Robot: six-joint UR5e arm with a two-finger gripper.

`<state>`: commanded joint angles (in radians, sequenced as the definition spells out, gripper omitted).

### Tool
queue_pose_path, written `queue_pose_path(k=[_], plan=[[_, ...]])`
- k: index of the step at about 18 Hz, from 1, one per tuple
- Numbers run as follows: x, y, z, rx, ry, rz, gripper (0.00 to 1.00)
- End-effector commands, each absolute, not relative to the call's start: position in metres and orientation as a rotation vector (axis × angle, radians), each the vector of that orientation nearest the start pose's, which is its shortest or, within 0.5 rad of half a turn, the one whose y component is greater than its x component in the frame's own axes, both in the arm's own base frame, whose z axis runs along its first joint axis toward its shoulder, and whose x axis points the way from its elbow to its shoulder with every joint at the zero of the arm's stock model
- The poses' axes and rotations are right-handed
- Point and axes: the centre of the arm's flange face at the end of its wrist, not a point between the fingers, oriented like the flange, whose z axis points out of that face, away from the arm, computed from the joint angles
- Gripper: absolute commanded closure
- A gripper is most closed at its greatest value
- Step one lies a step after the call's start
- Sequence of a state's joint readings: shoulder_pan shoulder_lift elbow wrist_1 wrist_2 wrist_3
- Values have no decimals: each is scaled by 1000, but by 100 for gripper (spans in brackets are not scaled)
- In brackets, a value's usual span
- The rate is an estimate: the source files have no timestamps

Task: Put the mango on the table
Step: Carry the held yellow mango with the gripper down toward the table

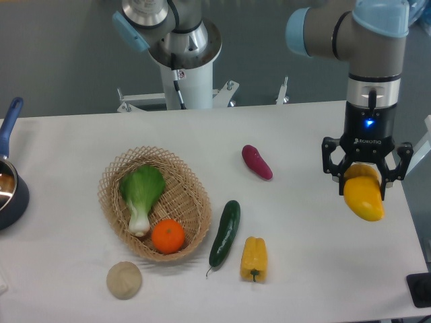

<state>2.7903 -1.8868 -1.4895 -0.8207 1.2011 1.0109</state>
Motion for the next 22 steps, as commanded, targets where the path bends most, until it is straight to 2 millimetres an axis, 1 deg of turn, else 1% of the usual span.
queue_pose_path(k=[1,2,4,8,10,11,13,16,17,19,22], plan=[[-548,381,443,-2562,-142,394,55],[-546,382,438,-2566,-138,386,55],[-546,381,437,-2569,-139,380,55],[-539,377,418,-2624,-120,375,55],[-538,376,414,-2660,-118,397,55],[-536,374,407,-2687,-110,403,55],[-529,376,393,-2744,-37,414,55],[-517,390,369,-2817,19,404,55],[-514,396,356,-2851,41,396,55],[-503,403,336,-2913,73,386,55],[-493,401,312,-2961,75,348,55]])
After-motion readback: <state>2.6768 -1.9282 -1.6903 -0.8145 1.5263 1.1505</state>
